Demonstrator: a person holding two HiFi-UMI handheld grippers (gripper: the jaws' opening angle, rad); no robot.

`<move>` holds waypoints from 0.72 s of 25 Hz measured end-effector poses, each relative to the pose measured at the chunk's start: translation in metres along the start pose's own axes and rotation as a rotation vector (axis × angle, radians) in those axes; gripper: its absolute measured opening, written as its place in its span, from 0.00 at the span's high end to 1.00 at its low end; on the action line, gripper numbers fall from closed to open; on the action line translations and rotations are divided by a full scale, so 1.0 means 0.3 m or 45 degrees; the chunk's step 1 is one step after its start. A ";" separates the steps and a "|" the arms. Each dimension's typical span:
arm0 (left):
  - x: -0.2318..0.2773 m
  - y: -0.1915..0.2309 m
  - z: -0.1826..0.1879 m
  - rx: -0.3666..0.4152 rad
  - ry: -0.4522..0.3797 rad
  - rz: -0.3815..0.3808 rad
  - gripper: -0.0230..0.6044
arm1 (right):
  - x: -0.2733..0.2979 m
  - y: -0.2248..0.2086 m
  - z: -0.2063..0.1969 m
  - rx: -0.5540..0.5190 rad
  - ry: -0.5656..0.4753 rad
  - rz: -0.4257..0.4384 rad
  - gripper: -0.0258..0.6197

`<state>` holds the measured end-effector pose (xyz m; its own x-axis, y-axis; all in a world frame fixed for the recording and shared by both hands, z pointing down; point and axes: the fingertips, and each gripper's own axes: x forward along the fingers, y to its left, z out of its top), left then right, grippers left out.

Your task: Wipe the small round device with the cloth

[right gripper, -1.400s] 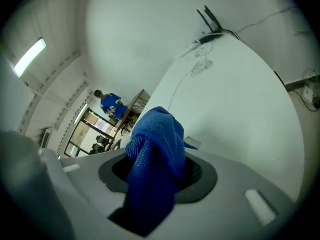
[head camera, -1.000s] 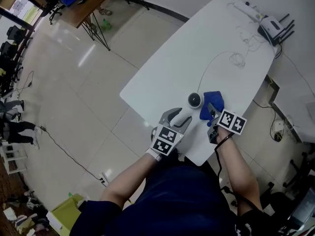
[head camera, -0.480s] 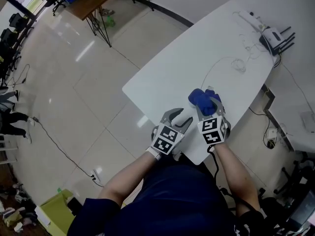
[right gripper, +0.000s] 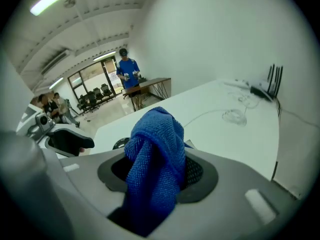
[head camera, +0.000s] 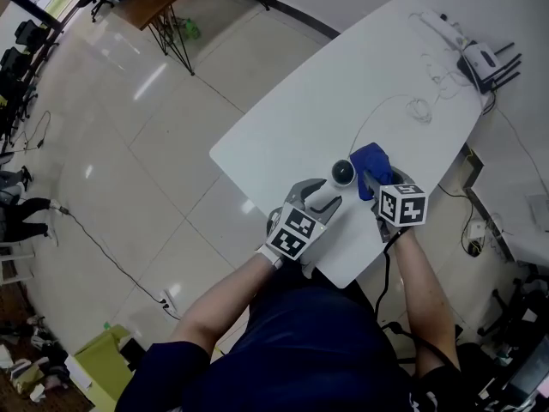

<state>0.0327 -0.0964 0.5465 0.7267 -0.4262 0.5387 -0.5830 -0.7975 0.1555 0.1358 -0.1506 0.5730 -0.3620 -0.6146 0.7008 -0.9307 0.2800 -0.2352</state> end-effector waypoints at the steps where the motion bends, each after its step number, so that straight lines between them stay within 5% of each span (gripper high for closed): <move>1: 0.017 -0.002 -0.004 0.007 0.017 -0.009 0.64 | 0.015 -0.017 -0.019 0.048 0.027 0.027 0.65; 5: 0.073 -0.002 -0.035 0.012 0.067 -0.026 0.64 | 0.088 -0.065 -0.115 0.050 0.150 0.049 0.65; 11: 0.087 0.007 -0.076 -0.016 0.102 -0.012 0.64 | 0.141 -0.063 -0.163 -0.470 0.322 -0.117 0.65; 15: 0.074 0.003 -0.069 -0.018 0.104 -0.010 0.64 | 0.141 -0.090 -0.188 -0.401 0.332 -0.110 0.65; 18: 0.065 0.008 -0.062 -0.011 0.084 -0.003 0.64 | 0.074 -0.098 -0.108 -0.335 0.193 -0.101 0.65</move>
<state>0.0387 -0.0987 0.5728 0.7025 -0.3951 0.5919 -0.5847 -0.7946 0.1636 0.1568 -0.1486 0.6175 -0.2582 -0.5308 0.8072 -0.9033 0.4290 -0.0069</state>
